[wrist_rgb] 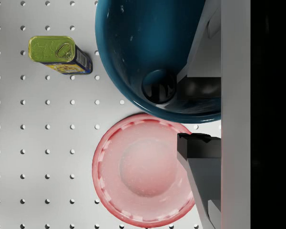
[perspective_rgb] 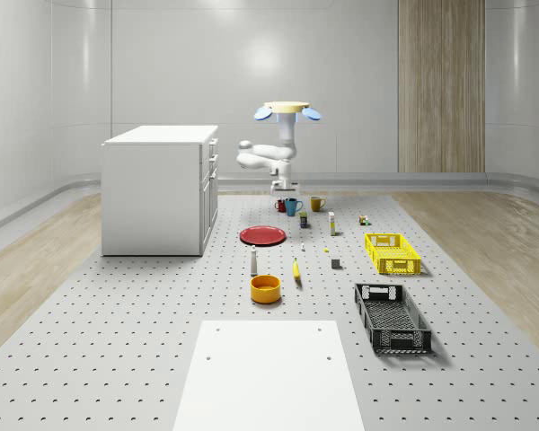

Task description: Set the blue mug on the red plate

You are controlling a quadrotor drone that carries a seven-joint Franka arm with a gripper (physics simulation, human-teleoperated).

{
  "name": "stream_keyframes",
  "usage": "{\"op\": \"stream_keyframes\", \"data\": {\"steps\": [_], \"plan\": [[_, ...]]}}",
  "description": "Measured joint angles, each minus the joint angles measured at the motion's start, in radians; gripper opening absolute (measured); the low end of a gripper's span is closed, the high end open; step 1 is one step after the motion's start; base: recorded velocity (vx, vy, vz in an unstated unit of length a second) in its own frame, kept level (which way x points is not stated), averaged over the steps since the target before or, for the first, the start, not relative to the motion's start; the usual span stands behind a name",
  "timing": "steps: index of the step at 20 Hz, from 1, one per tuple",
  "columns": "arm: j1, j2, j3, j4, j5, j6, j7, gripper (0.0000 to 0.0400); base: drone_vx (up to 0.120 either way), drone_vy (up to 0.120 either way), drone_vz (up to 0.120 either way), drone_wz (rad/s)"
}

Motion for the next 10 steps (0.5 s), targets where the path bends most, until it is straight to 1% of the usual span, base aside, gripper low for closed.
{"op": "stream_keyframes", "data": {"steps": [1,6,7,9,10], "plan": [[0.000,-0.001,0.000,0.000,0.000,0.000,0.000,0.0100,0.000,-0.120,-0.080,0.000],[-0.001,-0.003,0.000,0.000,0.001,0.003,0.000,0.0100,0.000,-0.120,-0.120,0.000],[-0.001,-0.003,0.000,0.000,0.001,0.003,0.000,0.0100,0.000,-0.120,-0.040,0.000],[-0.001,-0.004,0.000,0.000,0.002,0.004,0.001,0.0100,0.100,-0.120,0.000,0.000],[-0.001,-0.005,0.000,0.000,0.002,0.004,0.001,0.0100,0.000,-0.120,0.000,0.000]]}}
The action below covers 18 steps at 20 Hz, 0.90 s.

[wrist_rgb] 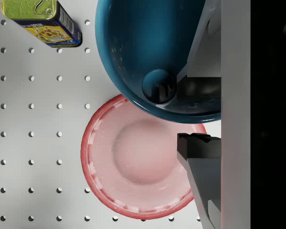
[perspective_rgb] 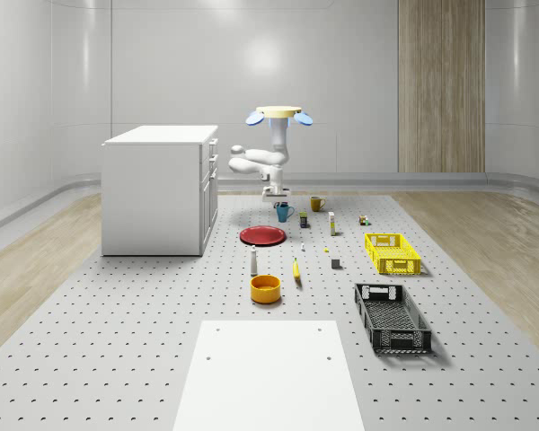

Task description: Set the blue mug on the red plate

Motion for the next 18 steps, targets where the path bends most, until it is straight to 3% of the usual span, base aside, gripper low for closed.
{"op": "stream_keyframes", "data": {"steps": [5,11,18], "plan": [[0.000,-0.002,0.000,0.000,0.001,0.002,0.000,0.0100,0.000,-0.112,0.000,0.000],[0.030,-0.007,0.001,0.004,0.003,0.006,-0.033,0.0100,0.000,0.000,0.000,0.000],[0.110,-0.013,0.005,0.021,0.011,0.015,-0.145,0.0102,0.000,0.000,0.000,0.000]]}}
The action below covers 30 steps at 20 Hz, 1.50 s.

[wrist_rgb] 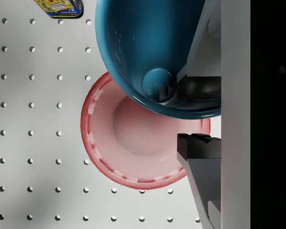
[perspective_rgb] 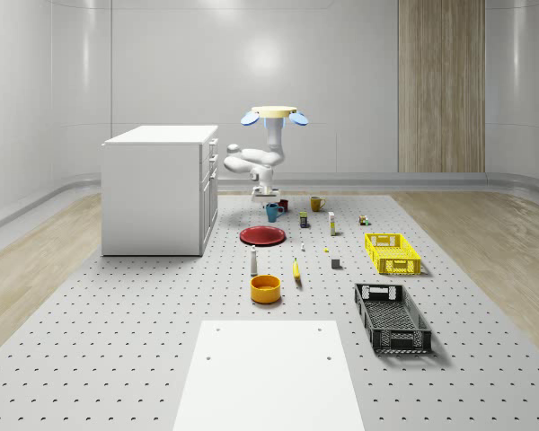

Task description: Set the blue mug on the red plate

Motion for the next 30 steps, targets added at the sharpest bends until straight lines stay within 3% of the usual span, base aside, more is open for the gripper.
{"op": "stream_keyframes", "data": {"steps": [3,9,18,30], "plan": [[0.039,-0.002,0.002,0.015,0.005,0.004,-0.079,0.0106,0.000,0.000,0.000,0.000],[0.088,-0.008,-0.004,0.041,0.002,0.015,-0.122,0.0102,0.000,0.000,0.000,0.000],[0.088,-0.009,-0.107,0.079,-0.088,0.064,-0.145,0.0100,0.000,0.000,0.000,0.000],[0.148,-0.013,-0.221,0.058,-0.197,0.105,-0.170,0.0100,0.000,0.000,0.000,0.000]]}}
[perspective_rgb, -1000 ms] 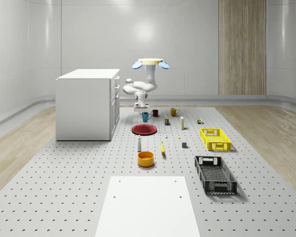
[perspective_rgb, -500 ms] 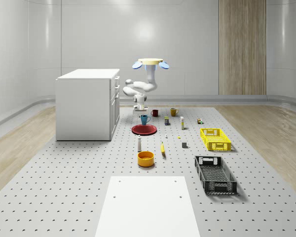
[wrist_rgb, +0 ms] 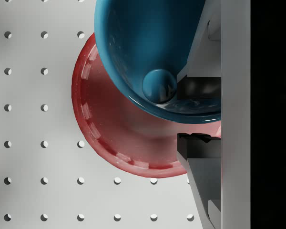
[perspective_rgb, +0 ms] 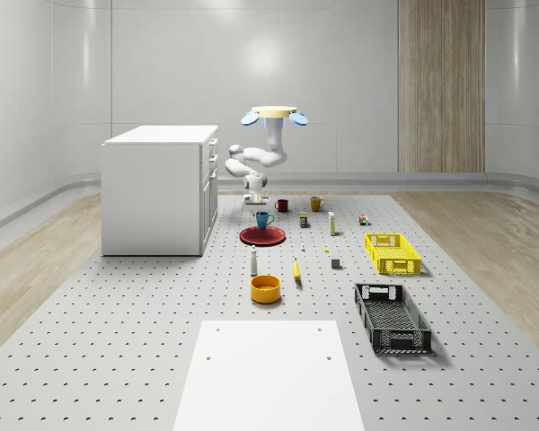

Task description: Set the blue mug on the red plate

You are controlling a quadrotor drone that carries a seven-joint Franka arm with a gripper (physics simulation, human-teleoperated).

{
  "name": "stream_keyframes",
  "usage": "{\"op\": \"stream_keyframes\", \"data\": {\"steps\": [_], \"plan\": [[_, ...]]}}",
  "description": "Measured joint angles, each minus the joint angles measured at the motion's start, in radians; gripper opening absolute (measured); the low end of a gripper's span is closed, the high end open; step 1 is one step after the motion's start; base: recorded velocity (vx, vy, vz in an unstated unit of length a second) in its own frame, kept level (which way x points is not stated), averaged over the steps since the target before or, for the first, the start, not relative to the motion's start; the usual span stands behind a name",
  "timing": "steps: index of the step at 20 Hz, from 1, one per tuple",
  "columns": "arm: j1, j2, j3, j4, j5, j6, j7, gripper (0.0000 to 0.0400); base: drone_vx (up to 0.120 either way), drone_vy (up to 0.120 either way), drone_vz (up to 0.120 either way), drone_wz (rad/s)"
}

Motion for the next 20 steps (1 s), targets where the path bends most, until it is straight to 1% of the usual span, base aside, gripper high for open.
{"op": "stream_keyframes", "data": {"steps": [7,8,9,10,12,15,17,20], "plan": [[-0.006,0.008,-0.054,0.018,-0.051,0.019,-0.001,0.0100,0.000,0.000,0.000,0.000],[-0.007,0.010,-0.058,0.019,-0.055,0.020,-0.001,0.0166,0.000,0.000,0.000,0.000],[-0.007,0.011,-0.060,0.020,-0.057,0.020,-0.002,0.0218,0.000,0.000,0.000,0.000],[-0.006,0.011,-0.060,0.020,-0.058,0.019,-0.002,0.0258,0.000,0.000,0.000,0.000],[-0.001,0.012,-0.052,0.014,-0.051,0.014,-0.003,0.0314,0.000,0.000,0.000,0.000],[0.010,0.011,-0.025,0.001,-0.028,0.000,-0.006,0.0359,0.000,0.000,0.000,0.000],[0.016,0.010,-0.010,-0.006,-0.014,-0.008,-0.008,0.0375,0.000,0.000,0.000,0.000],[0.022,0.011,0.006,-0.013,-0.001,-0.016,-0.009,0.0388,0.000,0.000,0.000,0.000]]}}
